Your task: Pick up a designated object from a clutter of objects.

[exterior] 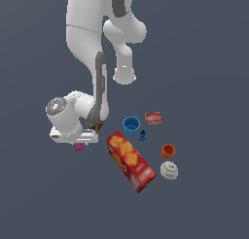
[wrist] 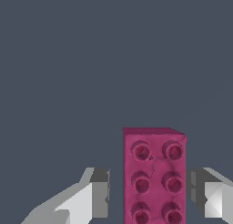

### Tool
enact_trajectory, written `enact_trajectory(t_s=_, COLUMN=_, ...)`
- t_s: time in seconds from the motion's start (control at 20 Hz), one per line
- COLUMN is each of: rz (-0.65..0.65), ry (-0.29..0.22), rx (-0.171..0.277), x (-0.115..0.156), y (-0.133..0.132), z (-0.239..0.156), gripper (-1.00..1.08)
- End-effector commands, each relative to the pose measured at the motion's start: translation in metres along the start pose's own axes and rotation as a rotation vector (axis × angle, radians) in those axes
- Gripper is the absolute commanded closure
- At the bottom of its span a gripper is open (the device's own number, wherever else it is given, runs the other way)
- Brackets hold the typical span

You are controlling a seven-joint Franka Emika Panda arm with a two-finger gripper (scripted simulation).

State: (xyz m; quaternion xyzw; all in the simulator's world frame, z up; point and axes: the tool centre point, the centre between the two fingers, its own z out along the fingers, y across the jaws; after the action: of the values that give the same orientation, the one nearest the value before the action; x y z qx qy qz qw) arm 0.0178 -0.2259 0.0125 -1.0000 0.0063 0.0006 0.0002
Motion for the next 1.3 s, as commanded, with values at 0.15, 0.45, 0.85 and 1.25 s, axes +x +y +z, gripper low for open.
enact_trajectory(t_s=0.15, rz=0.000, ry=0.001, rx=0.000, x=0.001, y=0.000, z=0.000, gripper=1.08)
enact_trajectory(t_s=0.45, rz=0.001, ry=0.001, rx=0.000, x=0.000, y=0.001, z=0.000, gripper=1.08)
enact_trajectory(t_s=0.85, rz=0.001, ry=0.001, rx=0.000, x=-0.005, y=-0.009, z=-0.010, gripper=1.08)
enact_trajectory(t_s=1.25, rz=0.001, ry=0.001, rx=0.000, x=-0.021, y=-0.036, z=-0.042, gripper=1.08)
